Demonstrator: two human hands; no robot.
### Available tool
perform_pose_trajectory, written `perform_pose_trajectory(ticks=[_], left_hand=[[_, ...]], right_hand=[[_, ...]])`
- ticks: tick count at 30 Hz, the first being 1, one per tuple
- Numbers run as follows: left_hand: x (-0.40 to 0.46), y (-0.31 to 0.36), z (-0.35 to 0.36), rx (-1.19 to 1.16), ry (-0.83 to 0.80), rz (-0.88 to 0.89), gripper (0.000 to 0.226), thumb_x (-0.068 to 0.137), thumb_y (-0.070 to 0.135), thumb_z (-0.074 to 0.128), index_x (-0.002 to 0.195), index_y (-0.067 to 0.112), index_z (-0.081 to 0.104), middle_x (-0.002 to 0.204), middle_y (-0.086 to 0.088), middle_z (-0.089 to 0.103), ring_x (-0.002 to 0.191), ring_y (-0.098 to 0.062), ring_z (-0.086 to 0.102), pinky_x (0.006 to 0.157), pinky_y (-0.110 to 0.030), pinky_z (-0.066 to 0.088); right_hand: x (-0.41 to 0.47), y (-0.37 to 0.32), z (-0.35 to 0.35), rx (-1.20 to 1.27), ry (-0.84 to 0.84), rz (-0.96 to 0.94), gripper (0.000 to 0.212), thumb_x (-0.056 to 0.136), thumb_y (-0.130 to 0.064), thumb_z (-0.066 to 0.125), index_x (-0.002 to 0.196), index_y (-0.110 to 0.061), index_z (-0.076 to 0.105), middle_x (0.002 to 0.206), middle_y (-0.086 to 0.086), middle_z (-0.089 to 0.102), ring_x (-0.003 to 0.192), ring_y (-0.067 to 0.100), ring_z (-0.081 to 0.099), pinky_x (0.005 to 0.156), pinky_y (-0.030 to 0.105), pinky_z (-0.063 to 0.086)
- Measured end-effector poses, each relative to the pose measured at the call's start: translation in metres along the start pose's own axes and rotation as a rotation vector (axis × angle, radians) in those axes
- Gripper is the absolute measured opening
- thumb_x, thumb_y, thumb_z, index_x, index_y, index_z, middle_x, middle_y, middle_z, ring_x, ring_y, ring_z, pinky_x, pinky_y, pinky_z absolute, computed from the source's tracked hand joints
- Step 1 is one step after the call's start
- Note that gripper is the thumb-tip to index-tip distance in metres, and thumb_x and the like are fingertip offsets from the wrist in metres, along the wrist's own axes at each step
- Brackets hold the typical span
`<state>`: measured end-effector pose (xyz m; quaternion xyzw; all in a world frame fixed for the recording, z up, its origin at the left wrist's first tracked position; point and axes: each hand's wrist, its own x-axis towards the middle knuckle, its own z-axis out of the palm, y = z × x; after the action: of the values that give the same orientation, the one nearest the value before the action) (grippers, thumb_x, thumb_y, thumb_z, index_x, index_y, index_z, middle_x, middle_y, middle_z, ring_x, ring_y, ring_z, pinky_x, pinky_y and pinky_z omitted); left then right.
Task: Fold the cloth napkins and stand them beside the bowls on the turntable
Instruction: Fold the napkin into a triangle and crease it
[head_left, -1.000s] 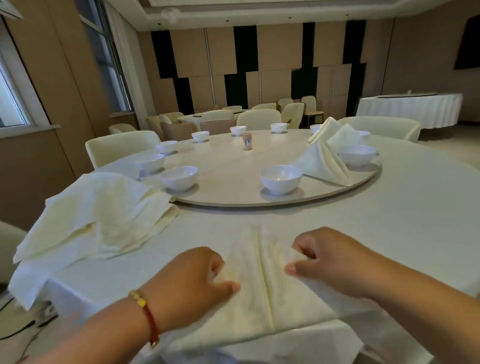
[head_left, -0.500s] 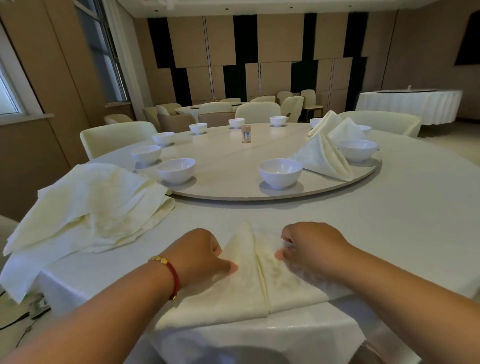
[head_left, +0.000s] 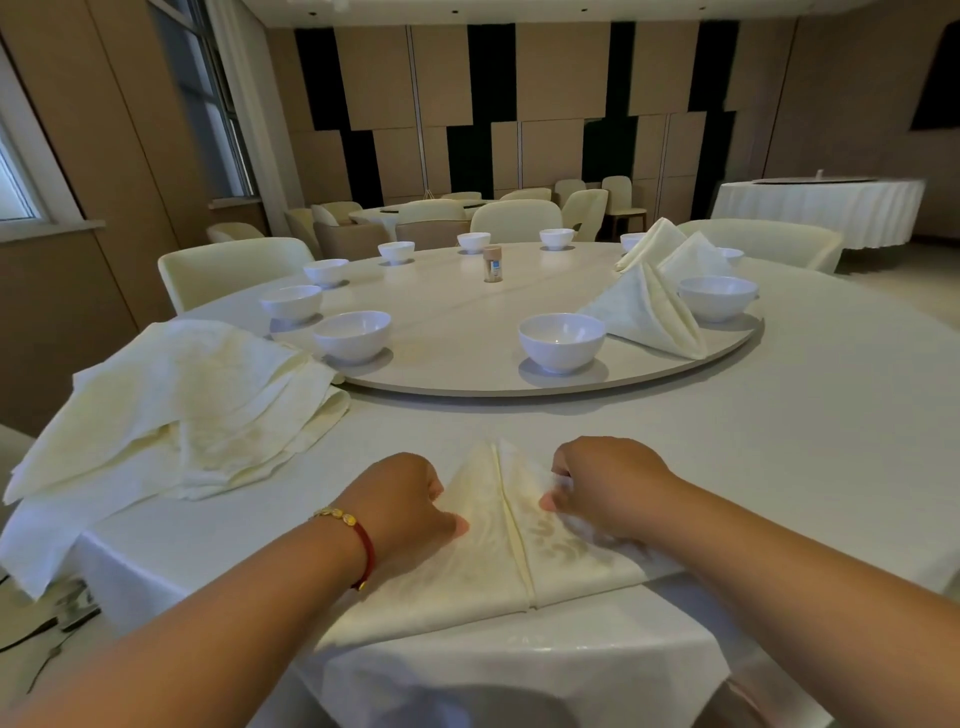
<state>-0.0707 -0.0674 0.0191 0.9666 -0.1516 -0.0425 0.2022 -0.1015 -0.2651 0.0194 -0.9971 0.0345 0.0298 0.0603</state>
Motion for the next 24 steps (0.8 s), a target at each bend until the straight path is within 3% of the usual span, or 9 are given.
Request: perform_pose_trajectory(ticks=[3,4,6,8,11,17,21,24], left_hand=[[-0.004,-0.002,0.002,0.009,0.079,0.056,0.063,0.074,0.042,0.077,0.126,0.032,0.042,0.12,0.006,0.05,0.103,-0.011,0.053,0.089,-0.026,0.048],[-0.005,-0.003,0.002,0.048,0.113,0.108,0.073,0.074,0.043,0.076,0.135,0.036,0.035,0.134,0.006,0.043,0.119,-0.014,0.047,0.1,-0.03,0.043],[-0.006,-0.001,0.001,0.173,0.13,0.235,0.071,0.082,0.042,0.069,0.142,0.04,0.031,0.148,0.014,0.031,0.136,-0.013,0.027,0.111,-0.033,0.027],[-0.005,0.0,0.003,0.276,0.079,0.334,0.057,0.092,0.039,0.058,0.143,0.04,0.034,0.151,0.019,0.028,0.141,-0.009,0.016,0.113,-0.032,0.017],[-0.002,-0.002,0.008,0.339,-0.027,0.386,0.045,0.1,0.033,0.043,0.144,0.039,0.035,0.151,0.021,0.03,0.143,-0.006,0.013,0.114,-0.031,0.013],[-0.001,-0.004,0.007,0.367,-0.137,0.394,0.044,0.103,0.038,0.027,0.147,0.038,0.029,0.152,0.02,0.03,0.144,-0.007,0.013,0.116,-0.034,0.013],[-0.002,0.0,0.003,0.376,-0.195,0.391,0.046,0.102,0.044,0.016,0.147,0.043,0.024,0.152,0.02,0.03,0.144,-0.008,0.013,0.115,-0.034,0.01],[-0.004,0.002,0.003,0.419,-0.212,0.399,0.047,0.101,0.049,0.014,0.147,0.046,0.023,0.151,0.019,0.03,0.143,-0.01,0.013,0.115,-0.038,0.008]], right_hand=[[-0.006,0.001,-0.001,0.087,0.037,-0.054,0.027,0.092,-0.037,0.058,0.11,-0.022,0.045,0.095,-0.002,0.061,0.086,0.019,0.059,0.078,0.033,0.05],[-0.007,0.003,-0.001,0.117,0.056,-0.077,0.033,0.091,-0.036,0.059,0.116,-0.024,0.041,0.095,-0.002,0.059,0.086,0.019,0.059,0.079,0.034,0.051],[-0.005,0.008,0.0,0.129,0.087,-0.151,0.047,0.089,-0.037,0.062,0.128,-0.032,0.036,0.105,-0.004,0.052,0.094,0.019,0.057,0.084,0.036,0.05],[0.0,0.013,0.002,0.155,0.065,-0.223,0.055,0.09,-0.035,0.062,0.136,-0.046,0.034,0.116,-0.005,0.045,0.104,0.018,0.052,0.087,0.033,0.048],[0.007,0.019,0.006,0.159,-0.031,-0.268,0.049,0.096,-0.031,0.052,0.134,-0.057,0.037,0.124,-0.009,0.04,0.112,0.017,0.043,0.09,0.027,0.045],[0.015,0.023,0.005,-0.171,-0.129,-0.403,0.048,0.103,-0.032,0.028,0.142,-0.059,0.02,0.15,-0.006,0.023,0.13,0.021,0.024,0.106,0.035,0.024],[0.018,0.024,0.0,-0.234,-0.185,-0.441,0.048,0.105,-0.034,0.025,0.144,-0.058,0.014,0.158,-0.007,0.009,0.14,0.021,0.012,0.114,0.037,0.015],[0.021,0.025,0.0,-0.212,-0.184,-0.453,0.045,0.105,-0.037,0.026,0.144,-0.058,0.017,0.157,-0.008,0.012,0.14,0.019,0.013,0.114,0.036,0.015]])
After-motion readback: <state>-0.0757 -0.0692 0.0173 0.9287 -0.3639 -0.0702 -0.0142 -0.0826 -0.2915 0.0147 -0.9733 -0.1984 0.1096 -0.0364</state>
